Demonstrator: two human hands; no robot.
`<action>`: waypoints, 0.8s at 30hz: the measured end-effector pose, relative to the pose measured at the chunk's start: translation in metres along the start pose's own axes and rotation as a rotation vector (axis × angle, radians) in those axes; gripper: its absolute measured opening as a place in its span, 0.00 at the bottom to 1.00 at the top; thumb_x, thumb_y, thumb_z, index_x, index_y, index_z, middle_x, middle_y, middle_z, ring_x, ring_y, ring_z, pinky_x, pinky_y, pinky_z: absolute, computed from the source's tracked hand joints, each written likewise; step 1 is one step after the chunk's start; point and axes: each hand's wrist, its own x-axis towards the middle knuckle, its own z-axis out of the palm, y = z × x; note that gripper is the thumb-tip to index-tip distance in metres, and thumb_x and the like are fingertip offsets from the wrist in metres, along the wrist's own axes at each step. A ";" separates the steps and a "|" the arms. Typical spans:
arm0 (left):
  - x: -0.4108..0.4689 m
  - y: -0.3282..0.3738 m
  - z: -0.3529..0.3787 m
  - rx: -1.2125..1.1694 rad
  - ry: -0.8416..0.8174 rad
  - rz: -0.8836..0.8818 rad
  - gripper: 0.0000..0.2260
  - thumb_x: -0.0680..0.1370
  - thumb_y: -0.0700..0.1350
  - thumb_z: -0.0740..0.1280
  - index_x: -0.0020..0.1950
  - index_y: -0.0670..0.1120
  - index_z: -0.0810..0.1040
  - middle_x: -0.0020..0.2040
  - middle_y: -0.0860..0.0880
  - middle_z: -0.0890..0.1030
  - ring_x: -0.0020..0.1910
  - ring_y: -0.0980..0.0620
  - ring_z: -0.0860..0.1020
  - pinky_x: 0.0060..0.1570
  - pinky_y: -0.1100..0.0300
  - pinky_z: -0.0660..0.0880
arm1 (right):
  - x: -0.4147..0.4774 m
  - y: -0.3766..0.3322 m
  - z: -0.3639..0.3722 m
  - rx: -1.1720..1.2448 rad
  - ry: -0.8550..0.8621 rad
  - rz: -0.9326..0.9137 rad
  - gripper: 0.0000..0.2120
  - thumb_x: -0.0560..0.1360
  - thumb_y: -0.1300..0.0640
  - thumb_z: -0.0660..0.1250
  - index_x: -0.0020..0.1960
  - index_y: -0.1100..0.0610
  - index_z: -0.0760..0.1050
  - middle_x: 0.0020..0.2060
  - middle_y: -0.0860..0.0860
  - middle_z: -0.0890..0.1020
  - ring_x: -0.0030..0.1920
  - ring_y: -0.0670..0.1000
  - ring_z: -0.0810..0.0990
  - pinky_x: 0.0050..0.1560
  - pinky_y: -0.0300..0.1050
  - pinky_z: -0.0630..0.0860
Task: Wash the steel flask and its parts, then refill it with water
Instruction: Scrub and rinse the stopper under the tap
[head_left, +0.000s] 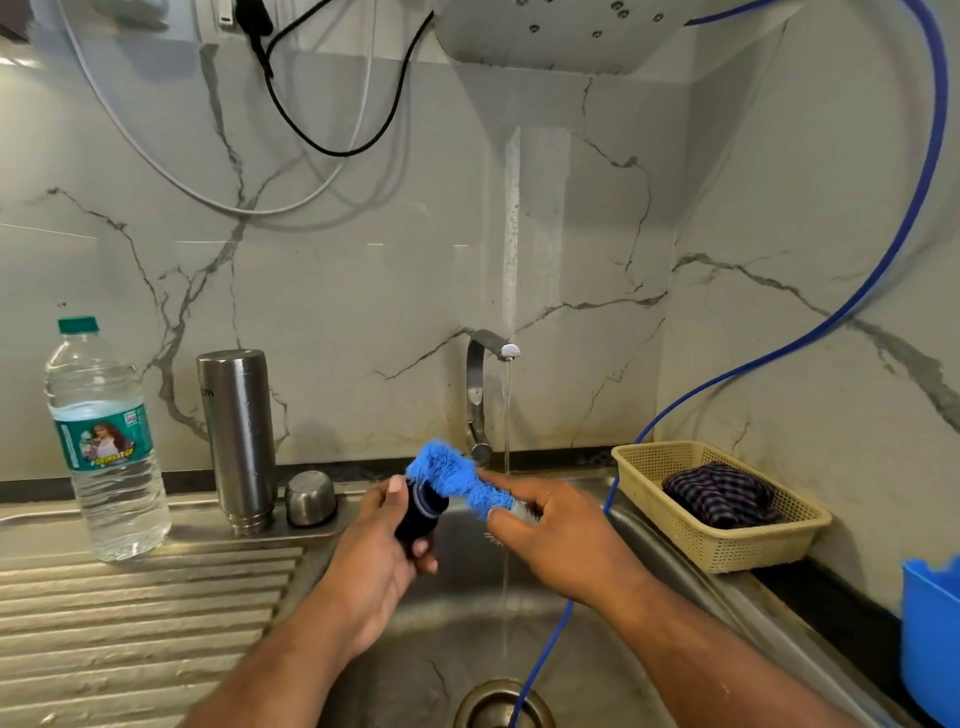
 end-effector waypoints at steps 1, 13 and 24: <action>0.000 -0.001 -0.001 -0.027 0.001 -0.004 0.19 0.85 0.54 0.56 0.69 0.44 0.72 0.46 0.45 0.78 0.33 0.53 0.69 0.35 0.55 0.73 | 0.000 -0.001 -0.001 0.026 -0.015 0.016 0.21 0.79 0.48 0.68 0.71 0.36 0.74 0.42 0.41 0.84 0.25 0.36 0.74 0.26 0.29 0.67; 0.001 -0.001 -0.006 -0.141 0.070 -0.066 0.19 0.86 0.51 0.55 0.65 0.41 0.78 0.43 0.43 0.82 0.32 0.53 0.71 0.38 0.54 0.72 | -0.006 -0.006 0.003 0.026 -0.112 -0.044 0.22 0.78 0.50 0.70 0.70 0.35 0.74 0.50 0.40 0.83 0.28 0.35 0.76 0.29 0.29 0.70; 0.000 -0.002 -0.008 -0.031 0.005 -0.065 0.20 0.86 0.52 0.54 0.67 0.41 0.76 0.44 0.42 0.78 0.32 0.53 0.70 0.35 0.54 0.76 | -0.003 -0.008 -0.006 0.033 -0.127 -0.028 0.20 0.79 0.50 0.69 0.69 0.37 0.76 0.36 0.37 0.79 0.27 0.32 0.75 0.28 0.27 0.68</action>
